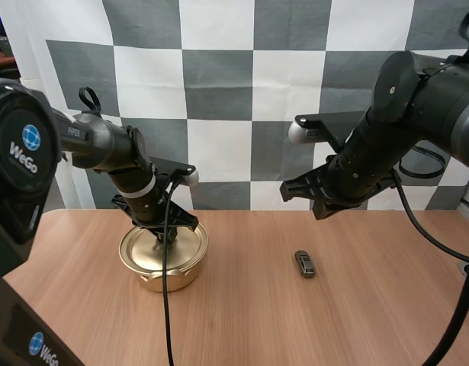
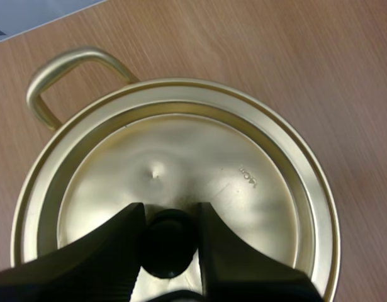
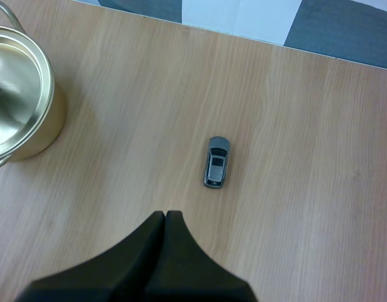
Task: Open the pot, put the car inside, and close it
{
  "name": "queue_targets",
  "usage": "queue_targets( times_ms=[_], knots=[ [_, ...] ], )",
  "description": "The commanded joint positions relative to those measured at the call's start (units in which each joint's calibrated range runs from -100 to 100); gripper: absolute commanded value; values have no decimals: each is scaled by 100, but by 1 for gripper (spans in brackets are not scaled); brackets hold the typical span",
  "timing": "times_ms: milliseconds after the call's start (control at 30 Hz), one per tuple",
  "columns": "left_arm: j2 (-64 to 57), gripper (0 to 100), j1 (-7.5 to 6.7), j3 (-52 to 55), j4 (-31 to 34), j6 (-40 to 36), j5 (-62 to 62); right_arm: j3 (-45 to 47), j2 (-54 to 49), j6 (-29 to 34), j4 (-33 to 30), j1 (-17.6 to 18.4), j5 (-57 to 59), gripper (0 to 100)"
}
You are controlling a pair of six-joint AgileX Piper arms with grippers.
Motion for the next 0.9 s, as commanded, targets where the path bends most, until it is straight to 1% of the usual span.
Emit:
queue_targets(
  times_ms=[0, 200, 333, 533, 733, 867],
  knots=[
    [8, 0, 0, 3, -7, -7, -29, 2, -1, 0, 6, 0, -40, 0],
    [-150, 0, 0, -185, -7, -79, 47, 2, -1, 0, 6, 0, -304, 0],
    [-546, 0, 0, -643, -119, -99, 438, 2, -1, 0, 6, 0, -362, 0],
    [-1302, 0, 0, -1710, -145, -192, 1547, 2, -1, 0, 6, 0, -362, 0],
    [-2352, 0, 0, -2702, -180, -326, 3375, 2, -1, 0, -17, 0, -456, 0],
    [-3158, 0, 0, -2934, -264, -386, 3525, 2, 15, 0, -143, 0, -845, 0]
  ],
)
